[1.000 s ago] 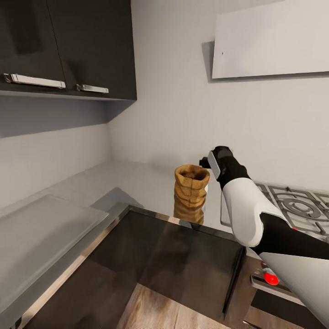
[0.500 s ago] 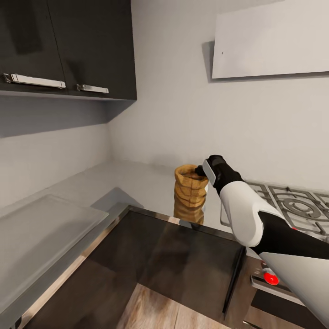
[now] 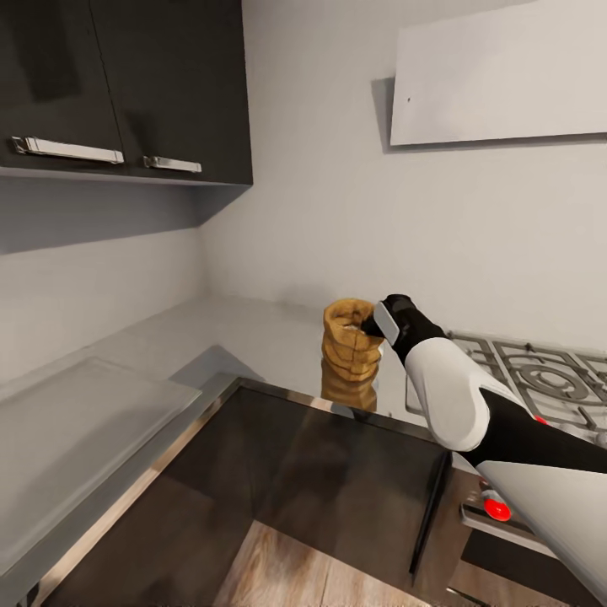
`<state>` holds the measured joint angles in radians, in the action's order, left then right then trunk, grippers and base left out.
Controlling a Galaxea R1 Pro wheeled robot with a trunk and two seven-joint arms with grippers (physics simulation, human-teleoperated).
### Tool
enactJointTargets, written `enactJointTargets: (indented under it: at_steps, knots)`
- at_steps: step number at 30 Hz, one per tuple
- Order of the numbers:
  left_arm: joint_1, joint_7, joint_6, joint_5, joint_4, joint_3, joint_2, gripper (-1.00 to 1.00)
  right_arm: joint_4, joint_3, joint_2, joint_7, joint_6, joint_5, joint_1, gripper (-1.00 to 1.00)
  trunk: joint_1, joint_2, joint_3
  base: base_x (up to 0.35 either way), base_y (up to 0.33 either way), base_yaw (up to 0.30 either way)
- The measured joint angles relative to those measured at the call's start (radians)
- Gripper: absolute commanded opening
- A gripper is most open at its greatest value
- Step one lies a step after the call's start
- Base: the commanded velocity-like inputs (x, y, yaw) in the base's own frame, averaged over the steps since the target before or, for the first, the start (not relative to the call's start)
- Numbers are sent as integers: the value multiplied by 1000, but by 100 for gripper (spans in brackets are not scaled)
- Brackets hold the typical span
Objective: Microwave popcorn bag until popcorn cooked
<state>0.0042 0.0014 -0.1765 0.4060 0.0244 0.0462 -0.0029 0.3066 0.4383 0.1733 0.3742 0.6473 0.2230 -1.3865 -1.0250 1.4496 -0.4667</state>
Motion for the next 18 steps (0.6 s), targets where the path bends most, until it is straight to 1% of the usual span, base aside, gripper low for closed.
enactJointTargets:
  at_steps: [7, 8, 11, 13, 14, 18]
  knots:
    - [0, 0, 0, 1, 0, 0, 0, 100, -1, 1, 0, 0, -1, 3, 0, 100, 0, 0, 0, -2, 0, 0]
    - [0, 0, 0, 0, 0, 0, 0, 100, -3, 1, 0, 0, -3, 3, 0, -100, 0, 0, 0, 0, 0, 0]
    - [0, 0, 0, 1, 0, 1, 0, 100, -5, 2, 0, -3, -4, -1, 0, -100, 0, 0, 0, 0, 0, 0]
    - [0, 0, 0, 2, 0, 1, 0, 100, -3, 0, 0, -1, 1, 15, 0, -100, 0, 0, 0, 0, 0, 0]
    - [0, 0, 0, 2, 0, 1, 0, 100, -6, 2, 0, -2, -2, 1, 0, -100, 0, 0, 0, 0, 0, 0]
    - [0, 0, 0, 2, 0, 0, 0, 100, -6, 1, 0, -2, 0, 8, 0, -100, 0, 0, 0, 0, 0, 0]
